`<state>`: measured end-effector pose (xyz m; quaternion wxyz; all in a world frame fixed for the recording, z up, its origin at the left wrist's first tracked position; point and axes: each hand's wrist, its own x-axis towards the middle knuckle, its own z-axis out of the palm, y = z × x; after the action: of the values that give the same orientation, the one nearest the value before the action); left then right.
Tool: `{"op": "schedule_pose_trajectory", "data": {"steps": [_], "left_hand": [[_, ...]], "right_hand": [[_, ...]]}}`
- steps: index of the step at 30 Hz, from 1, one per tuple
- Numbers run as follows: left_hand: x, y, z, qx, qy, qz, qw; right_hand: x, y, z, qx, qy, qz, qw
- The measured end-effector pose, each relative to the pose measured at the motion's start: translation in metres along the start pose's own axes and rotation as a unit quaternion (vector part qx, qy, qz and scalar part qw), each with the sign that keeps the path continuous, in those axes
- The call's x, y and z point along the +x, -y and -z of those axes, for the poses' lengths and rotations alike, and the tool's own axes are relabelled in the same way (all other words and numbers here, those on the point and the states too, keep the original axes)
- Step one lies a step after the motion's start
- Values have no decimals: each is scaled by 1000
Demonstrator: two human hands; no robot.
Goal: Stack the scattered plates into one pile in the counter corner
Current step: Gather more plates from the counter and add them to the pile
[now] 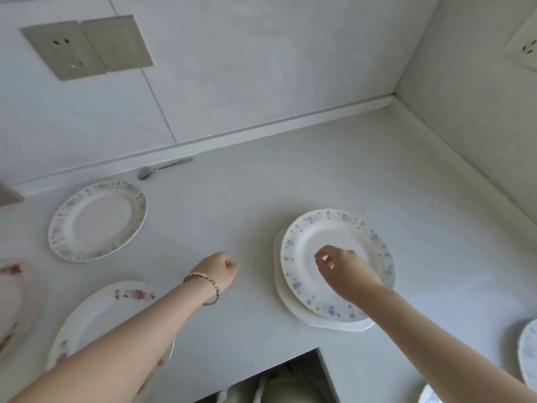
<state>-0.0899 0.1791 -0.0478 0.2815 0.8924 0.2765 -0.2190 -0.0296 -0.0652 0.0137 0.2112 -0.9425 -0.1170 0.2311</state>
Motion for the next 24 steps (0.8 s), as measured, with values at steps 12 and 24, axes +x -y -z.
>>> {"op": "schedule_pose_trajectory", "data": {"steps": [12, 24], "left_hand": [[-48, 253, 104, -34, -114, 207, 971], [-45, 319, 110, -18, -53, 179, 982]], "right_hand": [[24, 201, -178, -49, 184, 59, 980], [23, 237, -217, 247, 185, -126, 943]]}}
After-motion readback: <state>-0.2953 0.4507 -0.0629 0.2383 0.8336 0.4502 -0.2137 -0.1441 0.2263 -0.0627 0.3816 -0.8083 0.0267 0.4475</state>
